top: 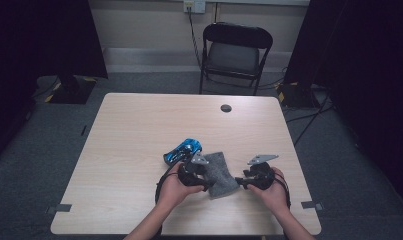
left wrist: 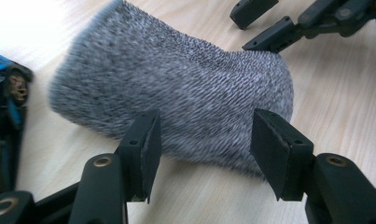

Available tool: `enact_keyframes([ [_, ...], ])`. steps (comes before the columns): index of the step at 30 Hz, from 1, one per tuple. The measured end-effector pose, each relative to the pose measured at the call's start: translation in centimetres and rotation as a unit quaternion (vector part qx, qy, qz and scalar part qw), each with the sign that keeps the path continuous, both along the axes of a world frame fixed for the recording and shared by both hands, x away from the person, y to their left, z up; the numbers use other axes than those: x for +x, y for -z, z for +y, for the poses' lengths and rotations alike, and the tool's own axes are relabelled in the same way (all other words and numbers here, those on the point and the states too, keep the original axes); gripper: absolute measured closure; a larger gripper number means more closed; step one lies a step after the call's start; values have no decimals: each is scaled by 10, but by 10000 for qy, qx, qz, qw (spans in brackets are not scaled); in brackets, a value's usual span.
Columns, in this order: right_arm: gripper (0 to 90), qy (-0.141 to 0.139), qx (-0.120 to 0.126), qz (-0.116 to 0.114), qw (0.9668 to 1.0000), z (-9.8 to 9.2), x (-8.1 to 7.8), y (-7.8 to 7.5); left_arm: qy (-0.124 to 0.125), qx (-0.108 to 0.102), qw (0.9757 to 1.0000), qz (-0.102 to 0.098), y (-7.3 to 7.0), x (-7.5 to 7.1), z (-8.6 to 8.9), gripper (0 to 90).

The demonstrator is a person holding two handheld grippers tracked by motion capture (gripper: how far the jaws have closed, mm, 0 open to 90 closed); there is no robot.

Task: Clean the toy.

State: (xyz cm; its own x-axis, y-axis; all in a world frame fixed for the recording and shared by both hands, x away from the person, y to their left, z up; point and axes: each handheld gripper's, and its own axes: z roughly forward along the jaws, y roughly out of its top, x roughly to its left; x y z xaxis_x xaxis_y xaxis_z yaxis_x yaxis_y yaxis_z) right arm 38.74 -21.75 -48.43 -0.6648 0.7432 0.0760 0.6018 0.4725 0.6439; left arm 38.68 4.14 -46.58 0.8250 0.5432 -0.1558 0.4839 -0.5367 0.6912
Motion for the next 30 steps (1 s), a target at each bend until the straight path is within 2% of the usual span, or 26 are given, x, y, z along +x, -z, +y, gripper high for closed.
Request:
enact_keyframes([
  [4,507,-142,-8,-11,9999,12,-8,0,-89,-57,9999,23,6,6,-3,421],
  [7,509,-337,110,43,9994,24,-14,1,-107,-70,9999,56,8,7,-4,413],
  [9,512,-509,103,65,9986,33,-19,0,-95,-49,9999,24,6,7,-4,412],
  [12,496,-742,252,33,9969,47,-26,-2,-93,-68,9999,-18,2,5,0,413],
  [14,490,-817,342,57,9960,53,-29,-4,-115,-29,9999,-50,-2,3,4,413],
  [17,490,-839,258,-23,9961,56,-32,-8,-103,15,9999,-70,-5,-3,9,422],
  [20,490,-712,205,-137,9972,49,-31,-14,-56,91,9999,-69,-4,-9,10,423],
  [21,486,-609,244,-162,9977,46,-29,-16,-68,53,10000,-46,-2,-11,8,423],
  [22,481,-471,262,-221,9983,41,-26,-19,-70,95,9999,-45,-1,-12,6,419],
  [23,477,-402,255,-264,9985,39,-25,-20,-65,246,9996,-152,2,-14,2,415],
  [25,466,-253,310,-318,9987,34,-21,-22,-93,401,9989,-214,9,-15,-3,413],
  [27,459,-161,209,-485,9985,32,-15,-22,-102,440,9987,-226,15,-15,-7,405],
  [28,459,-161,209,-485,9985,32,-15,-22,-157,467,9984,-265,16,-16,-8,405],
  [30,455,-120,213,-509,9984,31,-12,-22,-109,646,9971,-396,16,-17,-10,491],
])
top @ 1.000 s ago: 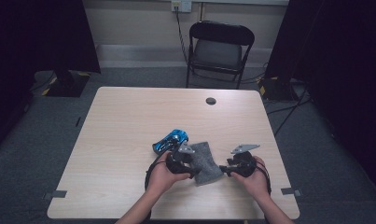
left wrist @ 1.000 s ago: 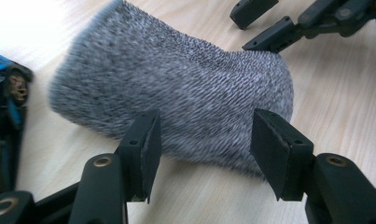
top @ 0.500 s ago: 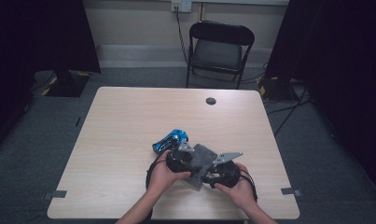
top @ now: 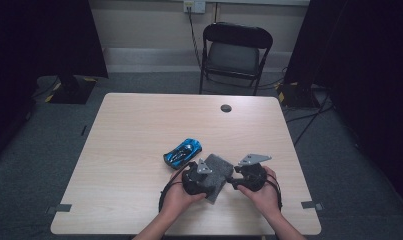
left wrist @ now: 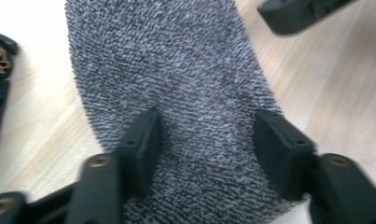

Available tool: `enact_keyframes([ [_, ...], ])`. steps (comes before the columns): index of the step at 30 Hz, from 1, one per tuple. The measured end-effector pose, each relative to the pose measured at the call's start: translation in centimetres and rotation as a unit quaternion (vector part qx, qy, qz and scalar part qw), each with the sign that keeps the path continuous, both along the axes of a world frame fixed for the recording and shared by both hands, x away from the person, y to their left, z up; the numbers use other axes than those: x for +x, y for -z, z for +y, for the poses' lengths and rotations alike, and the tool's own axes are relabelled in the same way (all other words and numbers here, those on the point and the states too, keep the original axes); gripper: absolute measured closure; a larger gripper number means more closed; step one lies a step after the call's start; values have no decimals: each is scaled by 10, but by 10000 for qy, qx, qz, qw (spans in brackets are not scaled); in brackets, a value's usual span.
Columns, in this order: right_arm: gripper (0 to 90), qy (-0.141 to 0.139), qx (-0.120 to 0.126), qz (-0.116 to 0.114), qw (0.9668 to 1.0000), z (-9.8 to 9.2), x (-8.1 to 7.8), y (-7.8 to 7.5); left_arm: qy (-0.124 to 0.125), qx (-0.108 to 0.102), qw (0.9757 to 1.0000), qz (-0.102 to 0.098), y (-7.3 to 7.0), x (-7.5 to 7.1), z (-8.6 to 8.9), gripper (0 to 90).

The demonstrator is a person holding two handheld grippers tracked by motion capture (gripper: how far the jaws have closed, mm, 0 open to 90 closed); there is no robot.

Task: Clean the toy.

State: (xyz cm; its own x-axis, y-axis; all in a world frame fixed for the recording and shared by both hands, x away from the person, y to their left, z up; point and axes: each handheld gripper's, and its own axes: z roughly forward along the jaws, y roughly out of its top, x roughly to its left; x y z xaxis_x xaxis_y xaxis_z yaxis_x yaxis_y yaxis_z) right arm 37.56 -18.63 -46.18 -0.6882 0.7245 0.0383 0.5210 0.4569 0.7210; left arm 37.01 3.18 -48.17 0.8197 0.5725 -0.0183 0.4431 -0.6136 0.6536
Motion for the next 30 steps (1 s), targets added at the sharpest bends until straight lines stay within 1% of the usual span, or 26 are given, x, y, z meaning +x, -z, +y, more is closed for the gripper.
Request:
enact_keyframes([
  [1,452,0,44,-24,10000,0,2,0,11,5,10000,27,-1,0,0,560],
  [2,450,-8,84,-7,10000,0,4,-1,18,-19,10000,93,-2,1,1,658],
  [3,446,-7,112,-10,9999,1,7,-2,30,10,9999,133,-3,2,2,709],
  [5,426,-39,215,-25,9998,2,11,-3,17,-1,9998,199,-4,2,3,753],
  [6,407,-40,264,-45,9996,2,14,-4,47,26,9998,212,-6,2,4,760],
  [8,378,-43,340,-58,9994,2,19,-4,34,-48,9994,328,-9,3,7,766],
  [10,343,-56,464,33,9989,1,26,-3,59,-119,9995,304,-14,2,13,771],
  [11,336,-61,459,99,9989,1,29,-3,83,-146,9992,366,-17,2,16,771],
  [12,310,-126,505,156,9985,2,34,-3,80,-190,9990,395,-19,2,19,772],
  [13,301,-122,597,171,9980,2,37,-3,59,-250,9988,425,-22,1,22,772],
  [15,277,-124,711,139,9973,4,43,-5,39,-259,9987,430,-27,1,30,772],
  [17,235,-111,859,154,9961,6,49,-7,-13,-301,9988,373,-33,1,39,772],
  [18,222,-116,895,163,9958,8,52,-8,-75,-362,9986,367,-37,1,45,772],
  [19,203,-147,889,109,9959,10,55,-9,-105,-398,9985,350,-40,0,49,771],
  [20,194,-169,878,88,9960,11,57,-10,-134,-396,9985,342,-44,0,55,772],
  [21,187,-172,901,73,9958,14,59,-11,-217,-410,9985,289,-48,0,61,772],
  [22,177,-196,948,102,9952,17,63,-12,-249,-407,9985,265,-51,0,65,771],
  [23,174,-192,988,136,9948,18,65,-13,-329,-445,9982,235,-55,1,72,772],
  [24,173,-197,1032,173,9943,22,68,-13,-412,-500,9977,197,-58,1,79,772],
  [27,173,-252,959,201,9949,32,75,-13,-645,-607,9960,148,-65,4,99,772],
  [28,174,-292,946,224,9948,35,78,-13,-754,-647,9949,174,-67,5,107,772],
  [29,175,-297,905,234,9952,39,80,-13,-856,-687,9939,139,-69,7,116,771],
  [30,177,-314,891,247,9952,45,83,-12,-932,-719,9929,161,-70,7,122,771],
])
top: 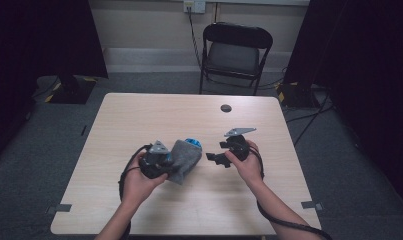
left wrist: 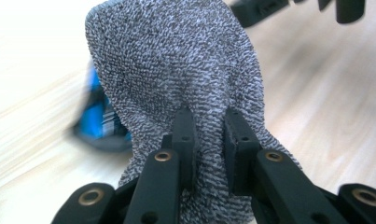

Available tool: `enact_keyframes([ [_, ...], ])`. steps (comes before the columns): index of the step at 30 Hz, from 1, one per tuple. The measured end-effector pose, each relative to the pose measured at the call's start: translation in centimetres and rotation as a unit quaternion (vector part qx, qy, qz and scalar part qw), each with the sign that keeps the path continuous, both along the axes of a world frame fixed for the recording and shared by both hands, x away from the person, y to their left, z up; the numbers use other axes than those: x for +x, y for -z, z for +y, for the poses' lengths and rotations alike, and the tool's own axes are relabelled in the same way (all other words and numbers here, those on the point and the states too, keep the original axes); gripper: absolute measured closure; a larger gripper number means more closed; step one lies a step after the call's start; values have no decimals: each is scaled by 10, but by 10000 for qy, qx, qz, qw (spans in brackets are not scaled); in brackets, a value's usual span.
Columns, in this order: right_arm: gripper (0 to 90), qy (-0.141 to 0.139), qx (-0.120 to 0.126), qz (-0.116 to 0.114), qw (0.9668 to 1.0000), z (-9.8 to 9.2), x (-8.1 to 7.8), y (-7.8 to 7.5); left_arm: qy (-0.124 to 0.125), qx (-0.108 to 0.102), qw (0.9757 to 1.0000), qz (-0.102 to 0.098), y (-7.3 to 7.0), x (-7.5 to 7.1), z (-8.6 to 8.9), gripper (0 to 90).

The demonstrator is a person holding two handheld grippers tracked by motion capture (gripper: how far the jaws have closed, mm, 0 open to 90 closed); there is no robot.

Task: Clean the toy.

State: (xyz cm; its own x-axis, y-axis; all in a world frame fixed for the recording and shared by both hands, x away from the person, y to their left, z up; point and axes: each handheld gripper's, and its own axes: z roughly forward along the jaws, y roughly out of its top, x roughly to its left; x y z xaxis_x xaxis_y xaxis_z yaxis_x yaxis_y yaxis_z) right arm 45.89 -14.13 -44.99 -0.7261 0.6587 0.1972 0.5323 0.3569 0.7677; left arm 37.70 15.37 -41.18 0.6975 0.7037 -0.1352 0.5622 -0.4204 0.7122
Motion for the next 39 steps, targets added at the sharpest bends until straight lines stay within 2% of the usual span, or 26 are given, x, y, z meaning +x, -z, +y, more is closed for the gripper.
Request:
enact_keyframes([
  [5,175,-239,-36,-21,9997,24,7,0,-387,-100,9992,-79,-3,-2,31,770],
  [7,172,-344,-109,28,9993,37,9,2,-518,-133,9986,-48,-2,-2,41,769],
  [12,169,-498,-299,-86,9983,64,15,4,-614,-80,9981,-55,0,-2,49,768],
  [14,167,-540,-306,-97,9980,70,17,5,-670,-77,9977,-117,0,-1,52,768],
  [16,161,-546,-275,-41,9981,76,19,7,-699,-111,9975,-77,2,0,54,768],
  [19,158,-540,-263,47,9982,82,19,12,-681,-57,9977,-10,5,1,56,766],
  [24,156,-650,-330,-187,9972,91,22,14,-765,-109,9970,9,10,1,62,766],
  [27,176,-653,-393,-151,9970,96,26,16,-811,-127,9966,33,15,0,65,763],
  [29,174,-629,-466,-237,9967,100,27,18,-819,-73,9966,106,18,0,67,763],
  [31,168,-632,-418,-243,9968,104,27,21,-852,-4,9963,137,20,0,70,763],
  [33,147,-668,-476,-198,9964,106,26,25,-965,26,9952,132,21,-1,73,763],
  [36,136,-597,-632,-406,9954,108,26,30,-1069,76,9941,175,25,-1,76,763],
  [39,104,-460,-623,-363,9963,107,26,32,-1210,107,9923,230,32,1,77,761],
])
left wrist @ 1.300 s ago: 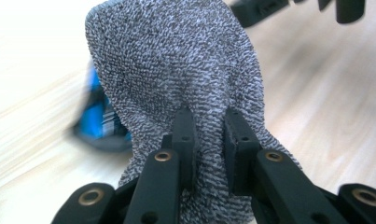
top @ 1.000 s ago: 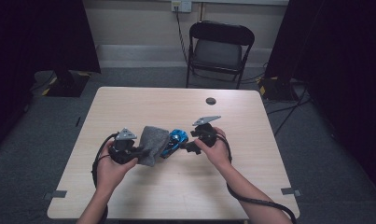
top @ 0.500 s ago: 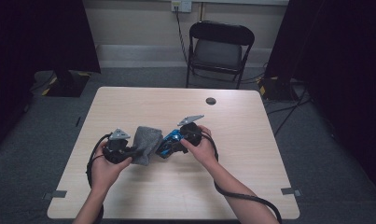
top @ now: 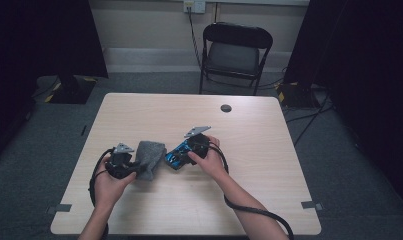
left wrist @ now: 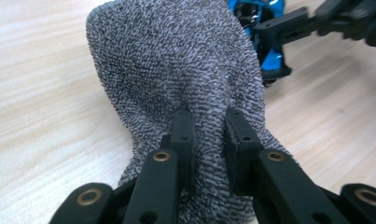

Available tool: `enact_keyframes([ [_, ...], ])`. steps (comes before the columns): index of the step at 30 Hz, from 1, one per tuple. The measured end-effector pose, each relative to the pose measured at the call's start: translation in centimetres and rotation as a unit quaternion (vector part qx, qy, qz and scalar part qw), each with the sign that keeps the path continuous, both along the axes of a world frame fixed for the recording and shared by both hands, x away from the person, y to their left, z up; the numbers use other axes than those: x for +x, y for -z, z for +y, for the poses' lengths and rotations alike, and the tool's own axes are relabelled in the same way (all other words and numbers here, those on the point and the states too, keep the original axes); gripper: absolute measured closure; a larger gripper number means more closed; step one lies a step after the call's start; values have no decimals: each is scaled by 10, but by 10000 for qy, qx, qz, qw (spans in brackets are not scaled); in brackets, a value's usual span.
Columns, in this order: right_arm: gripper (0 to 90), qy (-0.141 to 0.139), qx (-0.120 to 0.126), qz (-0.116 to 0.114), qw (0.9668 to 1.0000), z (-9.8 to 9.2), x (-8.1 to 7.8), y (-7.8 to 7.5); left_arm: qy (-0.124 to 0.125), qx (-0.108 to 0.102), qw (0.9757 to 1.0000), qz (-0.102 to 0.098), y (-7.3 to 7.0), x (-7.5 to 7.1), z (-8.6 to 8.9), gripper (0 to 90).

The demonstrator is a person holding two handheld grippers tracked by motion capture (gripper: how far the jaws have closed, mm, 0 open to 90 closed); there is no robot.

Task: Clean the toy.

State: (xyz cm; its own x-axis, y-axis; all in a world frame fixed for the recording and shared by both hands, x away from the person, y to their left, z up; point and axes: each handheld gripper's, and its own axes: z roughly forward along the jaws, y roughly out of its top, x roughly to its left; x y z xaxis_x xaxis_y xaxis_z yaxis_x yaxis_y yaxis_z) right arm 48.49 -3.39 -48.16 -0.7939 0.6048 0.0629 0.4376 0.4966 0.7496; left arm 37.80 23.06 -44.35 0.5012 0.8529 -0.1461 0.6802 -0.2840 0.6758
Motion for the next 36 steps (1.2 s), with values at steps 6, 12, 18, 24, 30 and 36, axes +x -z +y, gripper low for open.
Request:
enact_keyframes([
  [6,159,-43,-73,12,10000,0,1,-3,-203,51,9997,136,10,5,1,758],
  [12,135,-257,-201,-61,9994,4,-3,-5,-164,2,9997,157,12,6,0,757],
  [18,9,-341,-201,-235,9989,11,-5,2,-130,-32,9998,134,11,5,-1,754],
  [24,0,-379,-37,-295,9988,9,-4,7,-118,-64,9998,134,11,5,-2,750],
  [30,0,-212,216,-253,9992,5,0,11,-103,-85,9999,104,9,5,-3,750],
  [36,0,-206,94,-142,9996,8,0,8,-140,-84,9998,91,10,5,-4,745],
])
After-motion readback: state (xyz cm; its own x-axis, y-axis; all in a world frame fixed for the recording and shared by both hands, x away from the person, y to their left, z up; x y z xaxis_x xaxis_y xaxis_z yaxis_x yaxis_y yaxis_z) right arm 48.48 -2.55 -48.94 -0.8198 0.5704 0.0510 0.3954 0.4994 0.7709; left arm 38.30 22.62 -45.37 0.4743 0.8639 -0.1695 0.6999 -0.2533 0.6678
